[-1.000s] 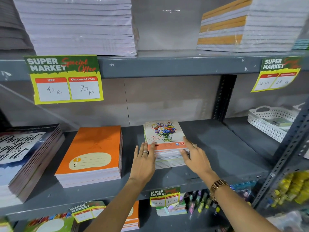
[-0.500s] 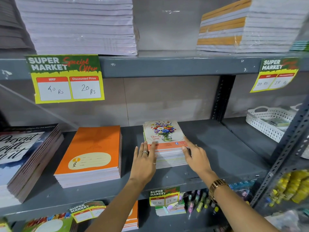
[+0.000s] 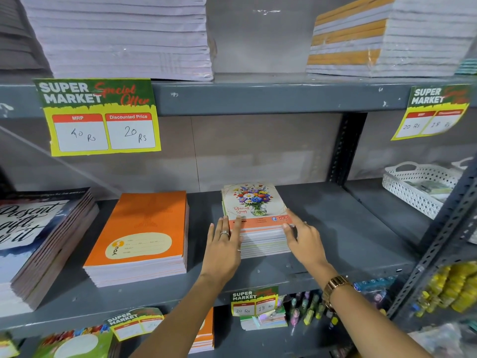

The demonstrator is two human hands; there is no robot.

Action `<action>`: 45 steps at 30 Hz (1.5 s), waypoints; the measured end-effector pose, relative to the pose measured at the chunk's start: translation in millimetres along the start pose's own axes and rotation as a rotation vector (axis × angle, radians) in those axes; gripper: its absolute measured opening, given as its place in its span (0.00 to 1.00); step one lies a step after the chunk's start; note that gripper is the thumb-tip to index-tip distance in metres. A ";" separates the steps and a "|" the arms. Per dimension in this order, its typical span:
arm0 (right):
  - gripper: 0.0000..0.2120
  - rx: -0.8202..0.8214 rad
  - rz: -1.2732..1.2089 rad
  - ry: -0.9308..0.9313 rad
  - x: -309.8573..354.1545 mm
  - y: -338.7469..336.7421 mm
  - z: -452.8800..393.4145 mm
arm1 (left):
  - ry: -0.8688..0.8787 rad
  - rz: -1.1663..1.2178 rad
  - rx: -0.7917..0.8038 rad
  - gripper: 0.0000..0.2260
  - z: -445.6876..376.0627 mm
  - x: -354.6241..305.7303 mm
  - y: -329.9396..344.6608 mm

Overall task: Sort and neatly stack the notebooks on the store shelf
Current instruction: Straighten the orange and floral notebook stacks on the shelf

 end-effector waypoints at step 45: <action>0.33 0.090 -0.177 0.178 -18.0 16.0 13.9 | -0.490 0.559 -0.042 0.34 21.1 23.5 4.0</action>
Point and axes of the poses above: each hand's wrist, its own z-axis away from the middle knuckle, its own y-axis out of the palm, x = y × z, the point moved 9 cm from there along -z, towards the middle knuckle, and after that the axes turned 10 degrees about -x, right-handed, at the moved point
